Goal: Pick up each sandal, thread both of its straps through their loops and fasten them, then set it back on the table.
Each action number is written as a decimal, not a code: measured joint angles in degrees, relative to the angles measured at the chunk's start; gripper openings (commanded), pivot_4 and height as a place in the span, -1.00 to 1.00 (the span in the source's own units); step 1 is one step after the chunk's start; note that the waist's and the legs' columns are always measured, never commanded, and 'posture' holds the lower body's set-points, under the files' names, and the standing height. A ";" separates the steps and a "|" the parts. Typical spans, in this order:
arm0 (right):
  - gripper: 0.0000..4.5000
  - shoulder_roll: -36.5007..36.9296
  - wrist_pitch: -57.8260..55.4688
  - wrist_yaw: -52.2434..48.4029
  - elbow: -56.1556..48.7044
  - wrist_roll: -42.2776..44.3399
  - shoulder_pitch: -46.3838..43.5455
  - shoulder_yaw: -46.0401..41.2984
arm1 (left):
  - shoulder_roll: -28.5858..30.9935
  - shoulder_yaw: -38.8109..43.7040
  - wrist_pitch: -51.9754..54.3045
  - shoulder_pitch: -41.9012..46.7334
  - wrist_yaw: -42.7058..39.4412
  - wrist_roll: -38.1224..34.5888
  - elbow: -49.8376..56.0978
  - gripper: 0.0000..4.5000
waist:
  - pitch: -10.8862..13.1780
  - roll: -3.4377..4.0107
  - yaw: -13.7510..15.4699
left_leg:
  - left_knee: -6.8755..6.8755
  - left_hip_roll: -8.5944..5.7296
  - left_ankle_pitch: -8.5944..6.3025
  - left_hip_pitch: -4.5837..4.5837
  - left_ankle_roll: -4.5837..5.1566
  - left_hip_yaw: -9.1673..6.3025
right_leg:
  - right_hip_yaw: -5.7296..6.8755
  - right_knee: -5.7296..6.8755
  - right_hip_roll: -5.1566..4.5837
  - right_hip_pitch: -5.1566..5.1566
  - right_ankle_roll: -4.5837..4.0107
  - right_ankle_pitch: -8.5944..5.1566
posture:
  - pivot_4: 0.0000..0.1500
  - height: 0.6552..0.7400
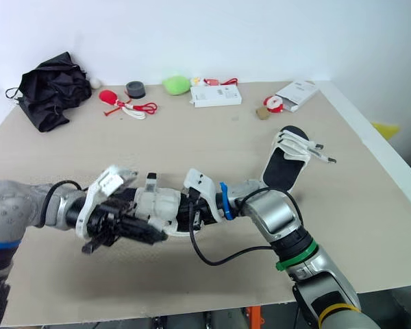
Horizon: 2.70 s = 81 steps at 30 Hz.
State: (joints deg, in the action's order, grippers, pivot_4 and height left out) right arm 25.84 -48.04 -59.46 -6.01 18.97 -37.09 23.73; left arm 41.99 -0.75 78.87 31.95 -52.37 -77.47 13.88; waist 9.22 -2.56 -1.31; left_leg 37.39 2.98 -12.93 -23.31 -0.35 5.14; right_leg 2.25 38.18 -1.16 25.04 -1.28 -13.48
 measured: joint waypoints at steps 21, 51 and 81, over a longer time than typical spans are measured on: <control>-1.00 0.57 -0.58 1.91 0.20 -0.26 0.66 0.11 | -18.01 5.28 2.46 5.97 34.45 1.80 -26.41 -0.36 | -0.04 0.01 0.21 | 0.12 -0.22 0.04 0.55 0.01 -0.06 | 0.06 -0.02 -0.24 -0.69 0.12 0.12 | 1.00 1.00; -1.00 3.06 -4.44 3.20 -2.49 3.11 1.11 -4.73 | -18.00 22.81 -8.58 12.59 30.14 6.21 -17.26 -0.18 | 0.20 -0.11 0.04 | 0.01 -0.25 0.05 0.08 -0.11 0.00 | 0.01 -0.07 -0.28 -0.17 0.19 0.13 | 1.00 1.00; -1.00 15.72 -14.16 18.79 -39.63 45.69 18.49 -37.08 | 3.85 1.50 -64.21 -18.08 -26.74 49.06 -14.01 -0.18 | 0.37 -0.05 1.65 | -0.02 -0.10 -0.25 -0.14 0.13 0.03 | 0.11 -0.12 -0.22 0.03 0.10 -0.21 | 1.00 1.00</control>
State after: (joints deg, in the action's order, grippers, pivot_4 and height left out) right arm 41.56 -62.20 -40.67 -45.64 64.66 -18.60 -13.35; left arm 45.84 0.75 14.66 13.87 -79.11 -28.41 -0.13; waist 9.59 -2.61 0.35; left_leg 37.37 2.89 -13.19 -23.45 -0.23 5.17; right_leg 2.36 38.06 -1.38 25.08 -1.18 -13.69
